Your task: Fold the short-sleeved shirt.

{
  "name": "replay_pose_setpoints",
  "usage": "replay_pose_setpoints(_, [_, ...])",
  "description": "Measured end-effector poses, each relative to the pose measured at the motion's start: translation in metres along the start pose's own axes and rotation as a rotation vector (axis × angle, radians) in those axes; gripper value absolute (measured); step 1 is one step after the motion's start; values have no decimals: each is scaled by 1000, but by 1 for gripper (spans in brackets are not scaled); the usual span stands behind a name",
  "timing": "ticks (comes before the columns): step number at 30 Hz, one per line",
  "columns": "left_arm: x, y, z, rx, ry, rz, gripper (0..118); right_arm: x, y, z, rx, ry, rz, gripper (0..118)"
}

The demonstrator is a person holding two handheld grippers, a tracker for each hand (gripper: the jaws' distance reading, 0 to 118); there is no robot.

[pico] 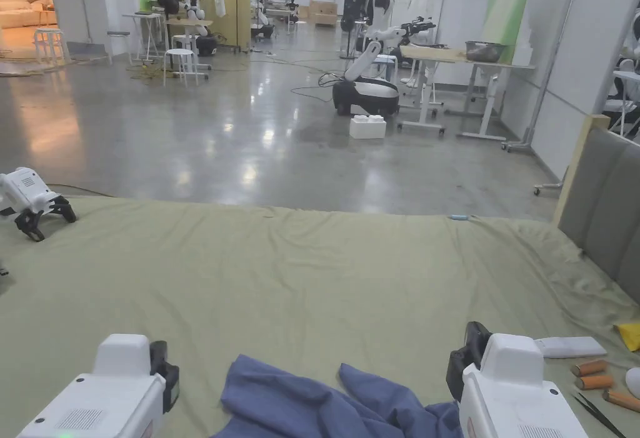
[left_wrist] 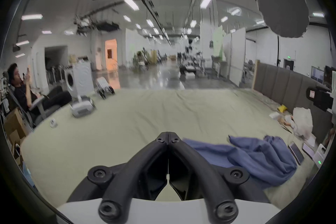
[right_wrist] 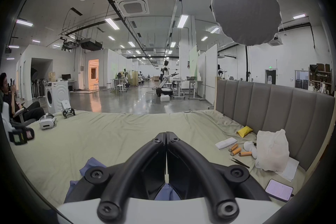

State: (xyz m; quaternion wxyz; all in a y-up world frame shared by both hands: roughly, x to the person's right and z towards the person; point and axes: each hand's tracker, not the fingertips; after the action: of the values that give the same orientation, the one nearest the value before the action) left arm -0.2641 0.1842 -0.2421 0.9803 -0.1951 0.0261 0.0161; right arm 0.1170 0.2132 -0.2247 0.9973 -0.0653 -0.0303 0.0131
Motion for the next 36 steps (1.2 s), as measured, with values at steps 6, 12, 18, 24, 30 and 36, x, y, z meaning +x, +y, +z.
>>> replay_pose_setpoints(6, [5,-4,-88,-262,-122,59,0,14,-16,-9,-69,-4,1,0])
replay_pose_setpoints(12, [16,-3,-182,-443,-144,50,32,34,-33,-21,-137,-21,-5,0])
replay_pose_setpoints(18, [54,-12,-218,-531,-107,3,86,57,-51,-33,-205,-53,-21,0])
replay_pose_setpoints(24, [81,-23,-251,-586,-74,-147,76,85,-67,-41,-282,-92,-20,0])
replay_pose_setpoints(30, [110,-30,-225,-504,-129,-236,2,116,-79,-78,-485,-78,-29,11])
replay_pose_setpoints(36, [98,-23,-194,-487,-219,-223,1,124,-95,-151,-699,2,15,61])
